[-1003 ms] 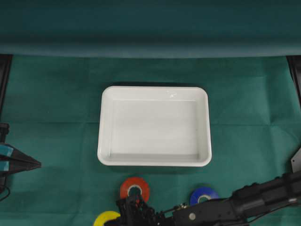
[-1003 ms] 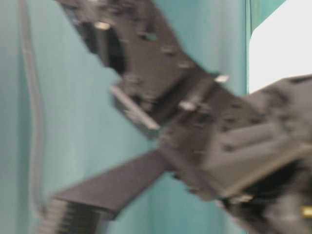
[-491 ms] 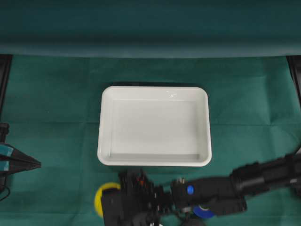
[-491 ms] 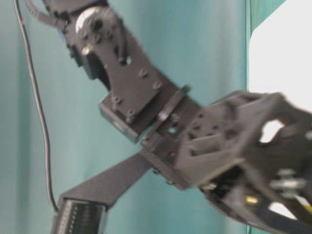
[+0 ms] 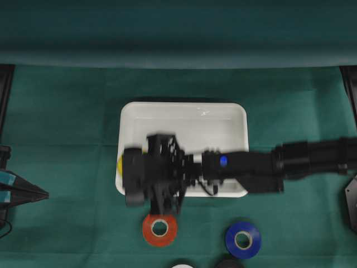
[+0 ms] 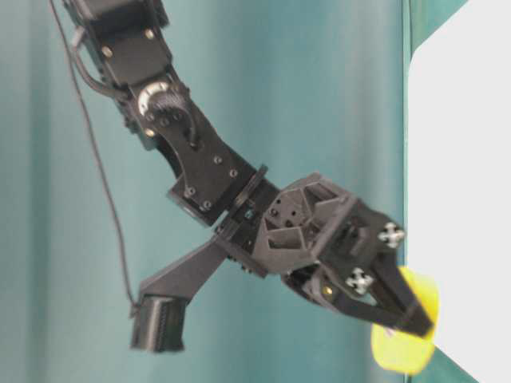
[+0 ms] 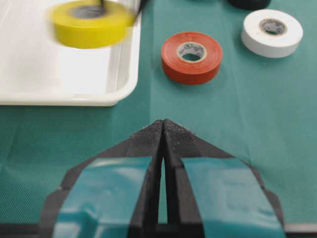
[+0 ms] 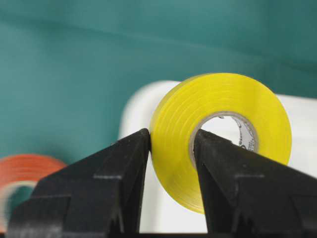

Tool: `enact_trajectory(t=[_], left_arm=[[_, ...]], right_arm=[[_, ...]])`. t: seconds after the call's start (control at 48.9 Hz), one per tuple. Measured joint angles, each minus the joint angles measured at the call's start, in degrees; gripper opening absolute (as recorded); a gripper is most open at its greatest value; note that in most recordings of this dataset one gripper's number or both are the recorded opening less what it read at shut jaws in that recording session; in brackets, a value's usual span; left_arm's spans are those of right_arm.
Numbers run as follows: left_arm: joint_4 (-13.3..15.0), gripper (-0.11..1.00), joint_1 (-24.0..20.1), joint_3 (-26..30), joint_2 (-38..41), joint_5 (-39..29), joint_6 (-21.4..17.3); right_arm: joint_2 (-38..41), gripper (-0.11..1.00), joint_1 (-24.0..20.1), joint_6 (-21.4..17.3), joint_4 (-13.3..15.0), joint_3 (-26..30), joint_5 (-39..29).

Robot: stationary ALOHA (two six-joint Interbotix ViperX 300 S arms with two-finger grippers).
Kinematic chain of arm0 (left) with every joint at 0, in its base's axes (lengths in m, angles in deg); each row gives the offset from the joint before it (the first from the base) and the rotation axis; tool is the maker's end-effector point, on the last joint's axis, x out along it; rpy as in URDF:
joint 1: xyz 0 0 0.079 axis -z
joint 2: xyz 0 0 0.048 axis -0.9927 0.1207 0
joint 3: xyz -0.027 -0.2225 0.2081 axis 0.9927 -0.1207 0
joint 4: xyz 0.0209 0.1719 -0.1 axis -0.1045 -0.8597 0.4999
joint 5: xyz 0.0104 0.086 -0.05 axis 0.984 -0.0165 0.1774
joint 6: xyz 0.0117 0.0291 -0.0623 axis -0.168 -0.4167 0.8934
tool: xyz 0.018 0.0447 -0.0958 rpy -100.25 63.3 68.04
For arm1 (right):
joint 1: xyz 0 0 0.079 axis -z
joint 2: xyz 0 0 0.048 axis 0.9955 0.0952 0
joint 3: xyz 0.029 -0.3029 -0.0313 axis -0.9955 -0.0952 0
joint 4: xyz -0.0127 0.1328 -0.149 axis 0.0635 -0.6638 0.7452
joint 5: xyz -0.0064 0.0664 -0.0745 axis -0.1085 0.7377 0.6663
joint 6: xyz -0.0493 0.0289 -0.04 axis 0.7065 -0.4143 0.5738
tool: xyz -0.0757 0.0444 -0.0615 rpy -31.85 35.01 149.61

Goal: Put the tape into the white case with the right arm.
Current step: 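Carry the yellow tape over the tray's upper-left corner and lower it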

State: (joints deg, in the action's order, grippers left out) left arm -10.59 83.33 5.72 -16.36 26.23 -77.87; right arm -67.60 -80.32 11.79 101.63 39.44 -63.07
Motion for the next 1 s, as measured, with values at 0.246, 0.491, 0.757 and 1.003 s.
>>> enact_trajectory(t=[0.246,0.491,0.757,1.003], left_arm=[[0.0,0.0,0.0,0.0,0.0,0.0,0.0],[-0.09,0.0,0.0,0.0,0.0,-0.09,0.0],[-0.09,0.0,0.0,0.0,0.0,0.0,0.09],[0.0,0.0,0.0,0.0,0.0,0.0,0.0]], right_arm=[[0.79,0.01,5.27,0.09,1.14,0.0,0.0],[2.29,0.01,8.44,0.09,1.23,0.0,0.0],[3.52,0.01,9.4,0.09,1.23,0.09,0.35],[4.04,0.02,10.28,0.0,1.32,0.09,1.32]])
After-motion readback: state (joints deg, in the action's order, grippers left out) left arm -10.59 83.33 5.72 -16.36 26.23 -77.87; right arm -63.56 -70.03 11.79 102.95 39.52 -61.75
